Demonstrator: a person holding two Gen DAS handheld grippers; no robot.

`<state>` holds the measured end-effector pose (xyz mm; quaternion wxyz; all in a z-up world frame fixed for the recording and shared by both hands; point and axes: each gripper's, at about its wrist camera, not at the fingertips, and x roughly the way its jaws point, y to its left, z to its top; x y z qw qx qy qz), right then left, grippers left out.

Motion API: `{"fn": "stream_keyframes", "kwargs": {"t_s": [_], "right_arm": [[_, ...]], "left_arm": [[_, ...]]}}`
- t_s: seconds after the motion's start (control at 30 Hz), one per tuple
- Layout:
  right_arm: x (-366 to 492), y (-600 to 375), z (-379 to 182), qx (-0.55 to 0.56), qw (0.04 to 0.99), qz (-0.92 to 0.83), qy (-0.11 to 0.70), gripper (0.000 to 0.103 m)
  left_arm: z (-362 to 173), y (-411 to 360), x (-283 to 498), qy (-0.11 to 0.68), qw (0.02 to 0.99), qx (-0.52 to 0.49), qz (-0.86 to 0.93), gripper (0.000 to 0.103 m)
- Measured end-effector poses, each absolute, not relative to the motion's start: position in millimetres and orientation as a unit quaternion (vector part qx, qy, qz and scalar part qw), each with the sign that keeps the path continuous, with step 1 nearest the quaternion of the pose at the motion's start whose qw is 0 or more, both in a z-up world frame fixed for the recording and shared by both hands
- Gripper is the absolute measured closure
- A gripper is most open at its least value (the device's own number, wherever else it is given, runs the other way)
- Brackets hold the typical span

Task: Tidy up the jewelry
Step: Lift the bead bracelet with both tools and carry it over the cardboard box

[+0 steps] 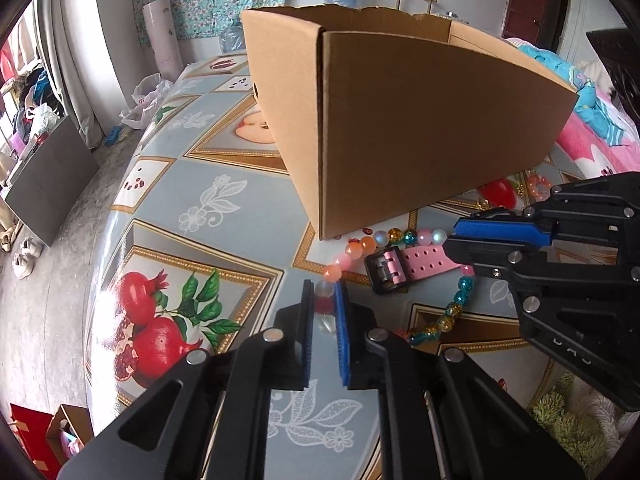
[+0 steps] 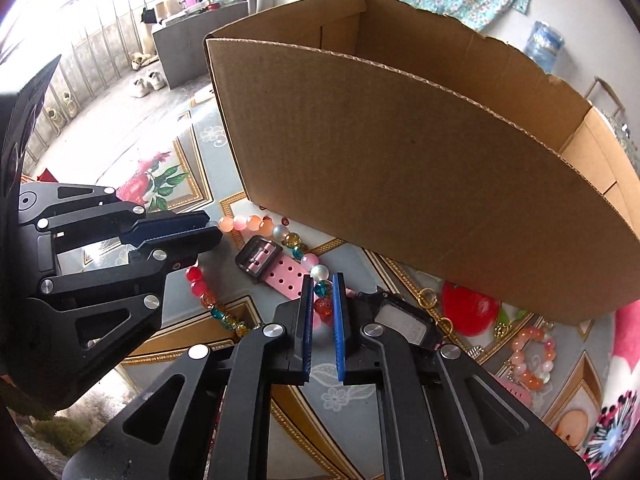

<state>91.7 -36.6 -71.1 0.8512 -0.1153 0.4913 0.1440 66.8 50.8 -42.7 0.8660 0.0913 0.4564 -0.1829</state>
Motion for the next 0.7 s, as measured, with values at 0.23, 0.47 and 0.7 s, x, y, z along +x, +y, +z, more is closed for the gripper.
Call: {"fn": "stream_keyframes", "kwargs": {"t_s": [0.23, 0.47, 0.7], "right_arm": [[86, -44, -57, -0.083, 0.862, 0.146, 0.478, 0.096], [75, -51, -37, -0.069, 0.879, 0.152, 0.447, 0.096], [49, -61, 2, -0.061, 0.913, 0.160, 0.371, 0.096]], "left_arm": [[-27, 60, 59, 0.441, 0.875, 0.080, -0.183, 0.094], [3, 64, 41, 0.405, 0.893, 0.073, -0.180, 0.094], [59, 64, 26, 0.350, 0.912, 0.075, -0.202, 0.094]]}}
